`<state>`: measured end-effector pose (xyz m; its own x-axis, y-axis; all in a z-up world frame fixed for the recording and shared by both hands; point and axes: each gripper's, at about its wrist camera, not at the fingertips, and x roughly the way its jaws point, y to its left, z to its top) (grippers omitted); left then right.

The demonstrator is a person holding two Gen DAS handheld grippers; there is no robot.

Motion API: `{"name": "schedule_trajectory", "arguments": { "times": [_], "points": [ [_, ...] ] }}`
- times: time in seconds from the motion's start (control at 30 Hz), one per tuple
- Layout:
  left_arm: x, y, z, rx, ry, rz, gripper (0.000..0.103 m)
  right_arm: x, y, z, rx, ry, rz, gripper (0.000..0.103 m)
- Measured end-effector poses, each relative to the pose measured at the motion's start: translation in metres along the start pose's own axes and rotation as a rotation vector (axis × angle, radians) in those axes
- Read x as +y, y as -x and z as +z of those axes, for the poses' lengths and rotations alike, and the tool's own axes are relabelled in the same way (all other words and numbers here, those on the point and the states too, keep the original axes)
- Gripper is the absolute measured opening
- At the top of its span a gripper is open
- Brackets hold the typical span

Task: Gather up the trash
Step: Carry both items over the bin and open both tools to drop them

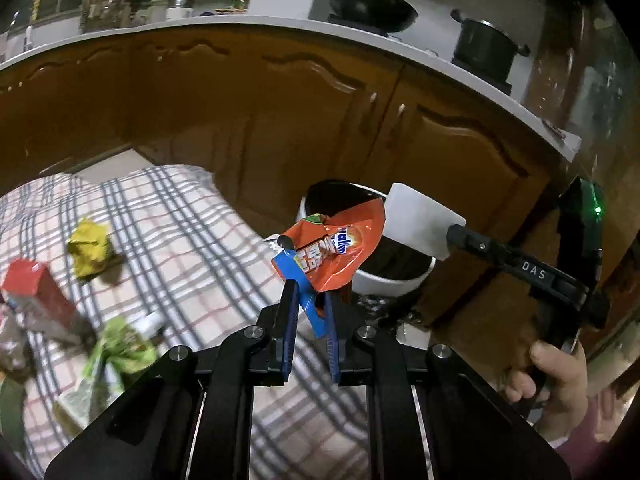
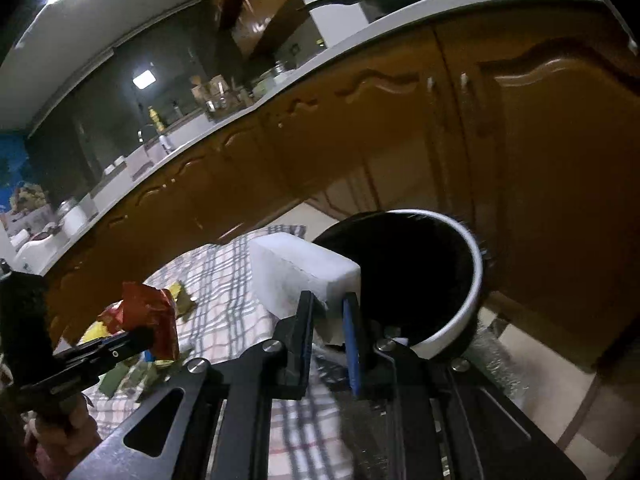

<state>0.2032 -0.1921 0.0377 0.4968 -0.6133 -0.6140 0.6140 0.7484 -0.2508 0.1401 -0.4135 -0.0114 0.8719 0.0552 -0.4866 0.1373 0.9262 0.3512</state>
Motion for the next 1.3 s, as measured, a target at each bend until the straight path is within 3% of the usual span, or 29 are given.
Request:
{"name": "schedule_trajectory", "arguments": {
  "times": [0.77, 1.17, 1.3],
  "points": [
    [-0.036, -0.095, 0.053, 0.115, -0.039, -0.03, 0.011, -0.039, -0.025, 0.029, 0.055, 0.034, -0.138, 0.015],
    [-0.046, -0.137, 0.064, 0.179, -0.067, -0.003, 0.011, -0.048, -0.051, 0.031, 0.126, 0.063, -0.165, 0.015],
    [-0.049, -0.148, 0.064, 0.214, -0.071, 0.001, 0.015, -0.052, -0.057, 0.031, 0.147, 0.054, -0.155, 0.021]
  ]
}}
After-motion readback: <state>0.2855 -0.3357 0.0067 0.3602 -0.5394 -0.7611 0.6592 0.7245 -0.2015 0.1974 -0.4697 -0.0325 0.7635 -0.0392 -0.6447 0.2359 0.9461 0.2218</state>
